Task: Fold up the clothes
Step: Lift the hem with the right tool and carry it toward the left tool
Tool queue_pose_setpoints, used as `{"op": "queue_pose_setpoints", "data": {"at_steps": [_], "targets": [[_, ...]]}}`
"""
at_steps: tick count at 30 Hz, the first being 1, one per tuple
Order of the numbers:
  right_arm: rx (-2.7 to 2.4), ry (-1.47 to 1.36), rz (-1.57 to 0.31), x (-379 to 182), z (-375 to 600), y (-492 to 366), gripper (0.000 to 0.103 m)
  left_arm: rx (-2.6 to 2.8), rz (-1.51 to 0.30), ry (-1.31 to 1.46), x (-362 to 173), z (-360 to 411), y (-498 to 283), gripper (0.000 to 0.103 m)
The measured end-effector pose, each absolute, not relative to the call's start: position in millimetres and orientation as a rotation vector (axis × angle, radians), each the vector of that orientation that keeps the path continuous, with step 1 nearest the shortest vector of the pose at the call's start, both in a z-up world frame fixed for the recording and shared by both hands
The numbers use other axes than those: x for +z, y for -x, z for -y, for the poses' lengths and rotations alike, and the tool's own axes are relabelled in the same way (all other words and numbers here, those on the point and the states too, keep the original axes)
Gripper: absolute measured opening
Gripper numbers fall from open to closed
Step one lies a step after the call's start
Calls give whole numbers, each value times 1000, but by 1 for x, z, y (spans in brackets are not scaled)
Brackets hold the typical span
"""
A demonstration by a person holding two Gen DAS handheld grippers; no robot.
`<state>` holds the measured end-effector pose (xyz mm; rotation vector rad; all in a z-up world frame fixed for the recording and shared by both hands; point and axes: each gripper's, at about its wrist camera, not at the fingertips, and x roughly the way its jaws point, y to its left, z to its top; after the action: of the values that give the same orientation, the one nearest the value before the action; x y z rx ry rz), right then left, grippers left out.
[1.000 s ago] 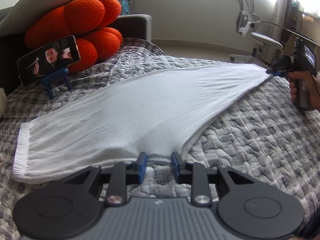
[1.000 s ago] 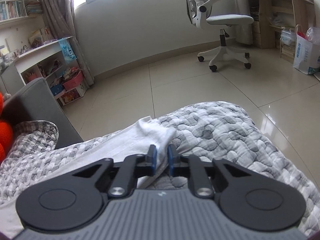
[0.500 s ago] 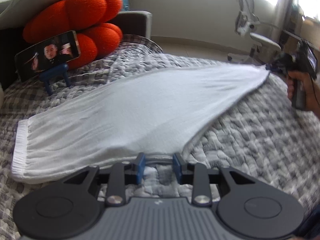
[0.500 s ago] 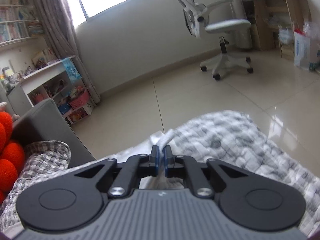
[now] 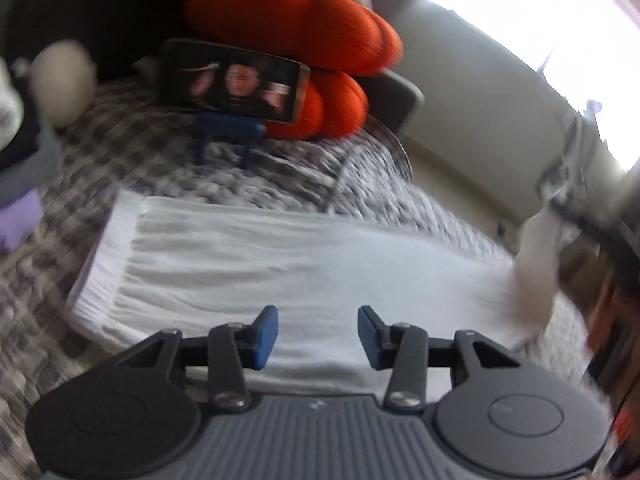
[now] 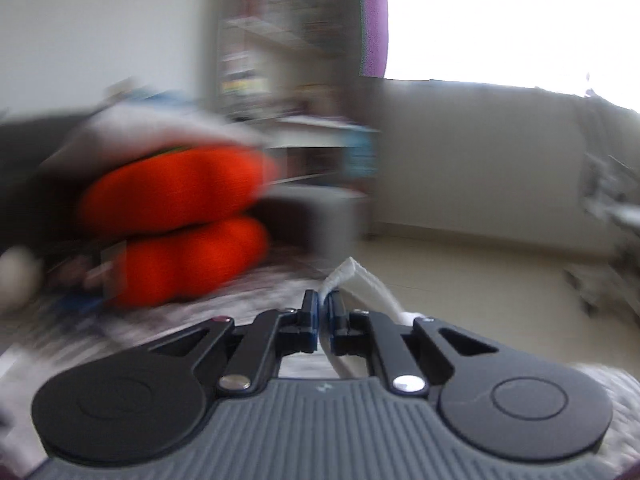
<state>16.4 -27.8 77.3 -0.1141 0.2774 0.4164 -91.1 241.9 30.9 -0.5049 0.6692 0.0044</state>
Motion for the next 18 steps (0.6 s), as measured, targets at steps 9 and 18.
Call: {"op": "queue_pose_setpoints", "data": {"at_steps": [9, 18], "targets": [[706, 598, -384, 11, -76, 45, 17, -10, -662, 641, 19, -256, 88, 45], [705, 476, -413, 22, -68, 31, 31, -64, -661, 686, 18, -252, 68, 46]]}}
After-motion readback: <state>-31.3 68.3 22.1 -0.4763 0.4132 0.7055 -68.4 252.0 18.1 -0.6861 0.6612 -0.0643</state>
